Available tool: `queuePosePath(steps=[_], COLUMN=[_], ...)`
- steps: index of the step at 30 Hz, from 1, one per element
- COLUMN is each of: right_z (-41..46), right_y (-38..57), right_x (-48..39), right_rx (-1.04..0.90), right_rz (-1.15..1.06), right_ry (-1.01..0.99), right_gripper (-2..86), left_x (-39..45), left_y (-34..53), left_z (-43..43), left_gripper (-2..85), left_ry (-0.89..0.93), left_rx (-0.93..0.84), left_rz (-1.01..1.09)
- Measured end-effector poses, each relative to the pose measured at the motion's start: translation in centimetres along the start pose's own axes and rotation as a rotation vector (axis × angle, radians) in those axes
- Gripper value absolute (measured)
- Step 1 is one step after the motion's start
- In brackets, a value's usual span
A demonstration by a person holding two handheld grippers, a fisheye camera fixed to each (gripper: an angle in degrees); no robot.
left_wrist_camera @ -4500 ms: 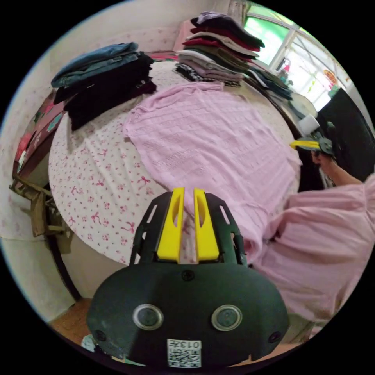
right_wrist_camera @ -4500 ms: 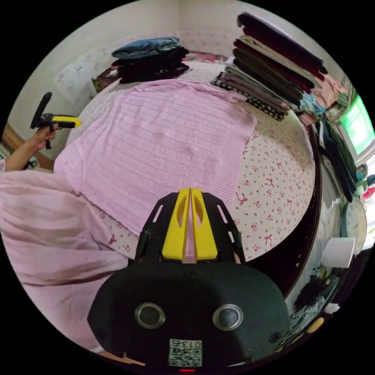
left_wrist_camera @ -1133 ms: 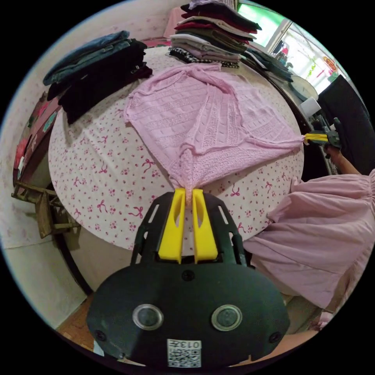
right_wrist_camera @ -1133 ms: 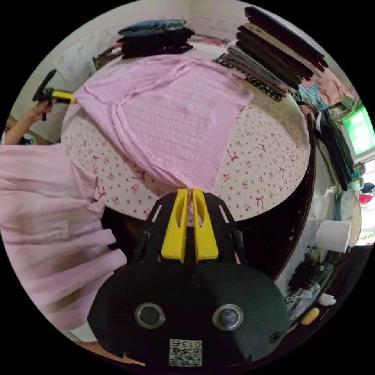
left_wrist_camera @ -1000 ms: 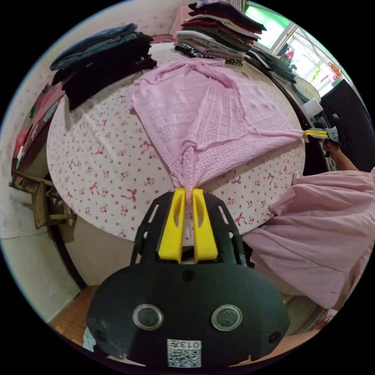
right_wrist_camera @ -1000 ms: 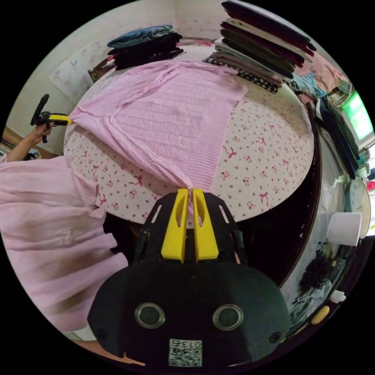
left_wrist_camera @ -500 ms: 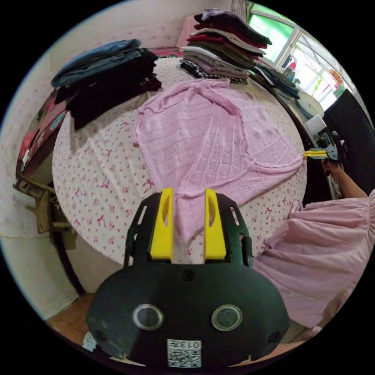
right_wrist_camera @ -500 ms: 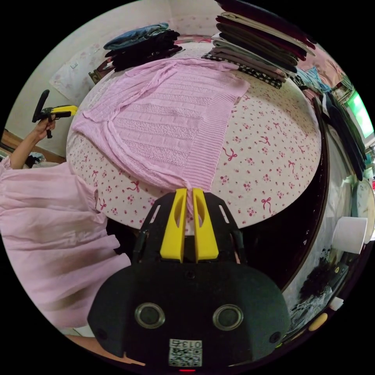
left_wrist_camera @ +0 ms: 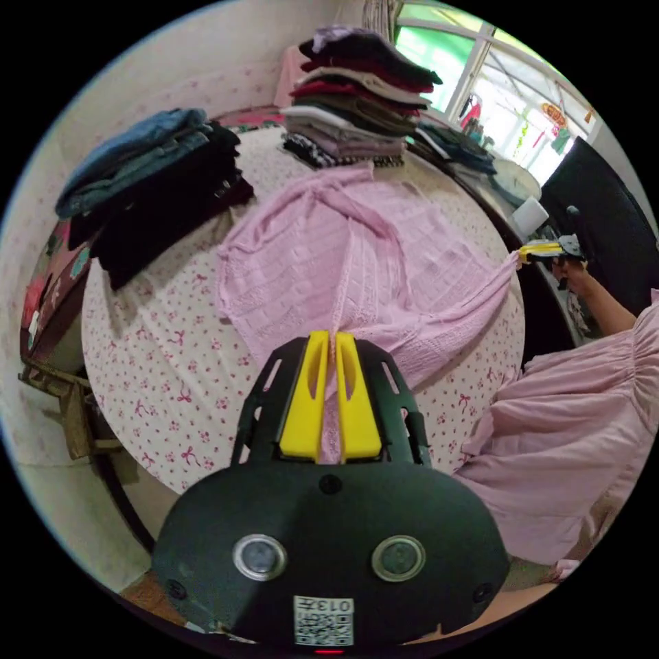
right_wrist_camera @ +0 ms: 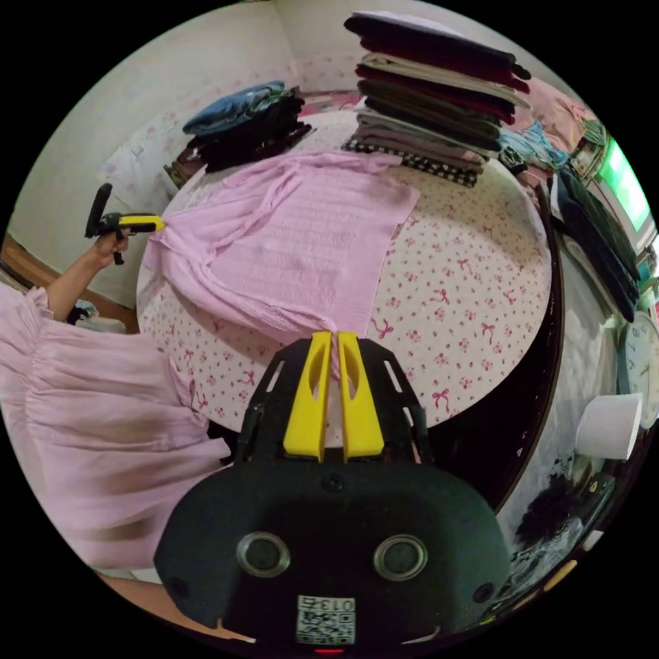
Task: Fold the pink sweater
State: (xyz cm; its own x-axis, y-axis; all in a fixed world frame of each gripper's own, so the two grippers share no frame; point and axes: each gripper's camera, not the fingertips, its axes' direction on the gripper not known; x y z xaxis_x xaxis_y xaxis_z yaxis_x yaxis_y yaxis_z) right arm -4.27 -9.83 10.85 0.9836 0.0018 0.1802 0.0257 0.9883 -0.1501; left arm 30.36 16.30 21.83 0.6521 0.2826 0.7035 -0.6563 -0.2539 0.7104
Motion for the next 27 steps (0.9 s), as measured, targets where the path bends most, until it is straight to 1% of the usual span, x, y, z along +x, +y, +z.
queuePosePath(steps=[3, 5, 7, 9, 11, 14, 16, 19, 23, 27], right_z=[-0.6, 0.7, 2.5, 4.5, 6.2, 5.7, 3.7, 2.4, 3.3, 5.7], right_y=[-1.9, -3.8, -5.2, -6.3, -7.1, -6.9, -5.1, -2.0, 1.5, 2.2], right_x=[1.1, 2.1, 3.0, 3.9, 4.8, 6.0, 7.6, 9.1, 9.5, 9.4], right_rx=[0.031, 0.034, 0.013, -0.013, -0.035, -0.017, 0.048, 0.062, 0.049, 0.023], right_rz=[-0.015, -0.027, -0.012, 0.027, 0.068, 0.136, 0.214, 0.267, 0.324, 0.374], right_ry=[0.030, 0.050, 0.059, 0.084, 0.131, 0.132, 0.134, 0.090, 0.003, -0.081], right_gripper=[2.1, 2.4, 2.7, 3.1, 4.3, 5.4, 5.7, 5.9, 7.2, 7.2], left_x=[-2.6, -4.1, -5.2, -6.2, -6.9, -7.6, -8.0, -7.9, -6.9, -5.3], left_y=[1.0, 1.4, 1.5, 1.8, 2.5, 4.4, 5.8, 8.7, 11.8, 11.1], left_z=[-2.2, -1.5, 0.4, 4.0, 6.1, 5.6, 4.4, 2.4, 1.9, 4.0], left_gripper=[0.8, 0.9, 1.0, 1.5, 2.2, 4.8, 6.6, 8.5, 10.8, 10.1], left_ry=[-0.055, -0.058, -0.067, -0.069, -0.057, -0.019, 0.005, 0.009, 0.086, 0.092], left_rx=[0.105, 0.113, 0.082, -0.022, -0.085, -0.057, -0.051, -0.050, -0.061, -0.103], left_rz=[-0.086, -0.128, -0.163, -0.198, -0.244, -0.315, -0.348, -0.368, -0.391, -0.373])
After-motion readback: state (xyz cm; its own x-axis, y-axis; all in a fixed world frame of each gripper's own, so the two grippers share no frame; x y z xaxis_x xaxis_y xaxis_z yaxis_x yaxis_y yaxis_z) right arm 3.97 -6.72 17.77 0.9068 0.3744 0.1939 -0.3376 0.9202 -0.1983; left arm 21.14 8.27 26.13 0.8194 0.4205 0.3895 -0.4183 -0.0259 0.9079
